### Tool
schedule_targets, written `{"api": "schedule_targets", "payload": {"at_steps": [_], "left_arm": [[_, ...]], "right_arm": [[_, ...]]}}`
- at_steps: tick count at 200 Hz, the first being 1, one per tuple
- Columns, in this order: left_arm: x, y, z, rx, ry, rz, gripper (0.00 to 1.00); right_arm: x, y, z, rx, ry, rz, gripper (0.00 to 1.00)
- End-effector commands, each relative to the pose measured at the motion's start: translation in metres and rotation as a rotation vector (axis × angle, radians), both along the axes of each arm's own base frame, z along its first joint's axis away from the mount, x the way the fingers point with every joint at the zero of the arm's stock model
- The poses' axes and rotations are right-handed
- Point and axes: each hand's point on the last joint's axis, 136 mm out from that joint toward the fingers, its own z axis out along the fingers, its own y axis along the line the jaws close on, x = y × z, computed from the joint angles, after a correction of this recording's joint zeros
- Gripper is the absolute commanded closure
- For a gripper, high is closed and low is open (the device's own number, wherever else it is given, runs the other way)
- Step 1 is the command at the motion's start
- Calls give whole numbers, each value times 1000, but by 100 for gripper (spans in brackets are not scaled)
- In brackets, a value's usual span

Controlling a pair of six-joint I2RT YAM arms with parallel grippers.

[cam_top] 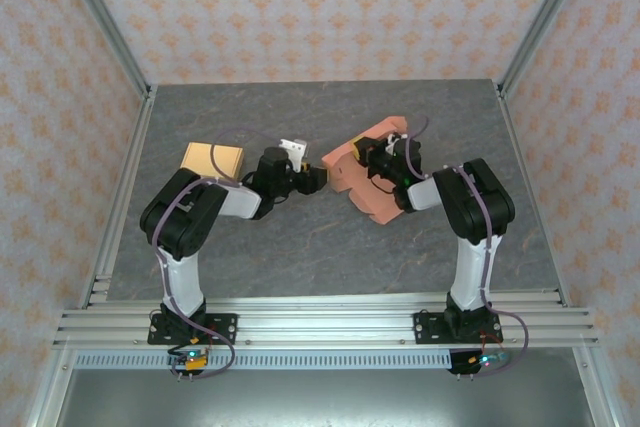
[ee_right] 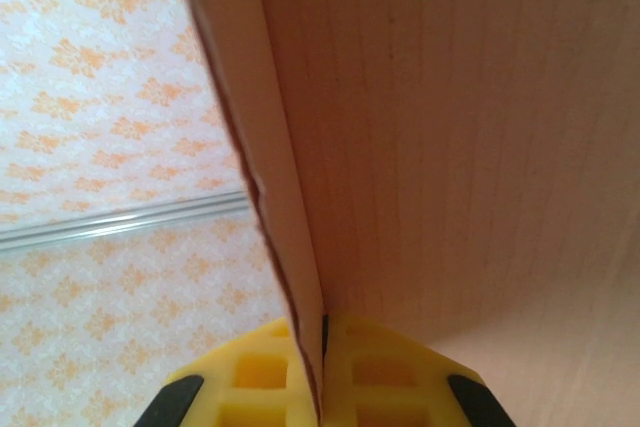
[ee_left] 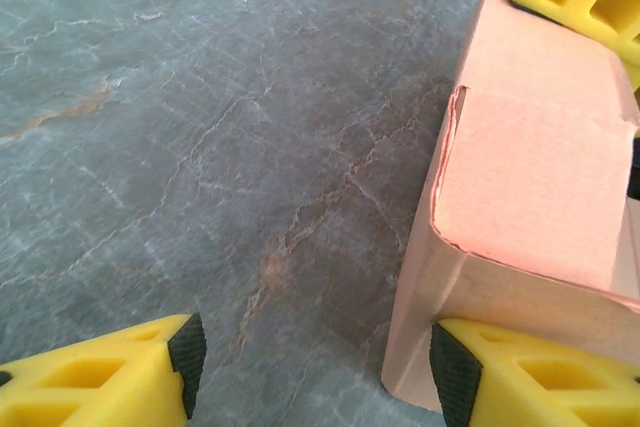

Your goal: Fold the paper box

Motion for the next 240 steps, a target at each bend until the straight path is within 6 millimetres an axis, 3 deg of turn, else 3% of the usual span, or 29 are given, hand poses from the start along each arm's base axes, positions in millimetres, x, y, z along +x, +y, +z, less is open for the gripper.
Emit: {"api": "schedule_targets", "payload": {"at_steps": [1,42,65,85,88,97,123,154,199,240], "left_arm": [[-2,-31,8,-22,-20,-63,38],[-13,-64,24,-63,-29,-151,40],[-21,-72,31,-84,-30,-182,40],[-24,-68,31,-86,-26,-172,39],[-24,-67,44,-95,-48,-169,40],[-22,-63,45,-77,-52,-145,39],[-15,-51,32,-7,-47,-82,40],[-7,-41,21,18,-54,-10,49],[-3,-23,9,79,-44,79,50],[-32,-33,42,-33,-73,-39,35]], "right_arm": [[-14,19,18,76,-78,75,100],[-19,17,16,102,-73,64,100],[-19,16,22,135,-77,51,100],[-17,17,32,168,-91,46,100],[-17,18,33,171,-94,47,100],[-15,20,36,170,-99,51,100],[-15,37,33,152,-94,81,100],[-22,54,22,143,-79,105,100],[-32,51,19,128,-77,93,100],[-31,42,22,101,-88,77,100]]}}
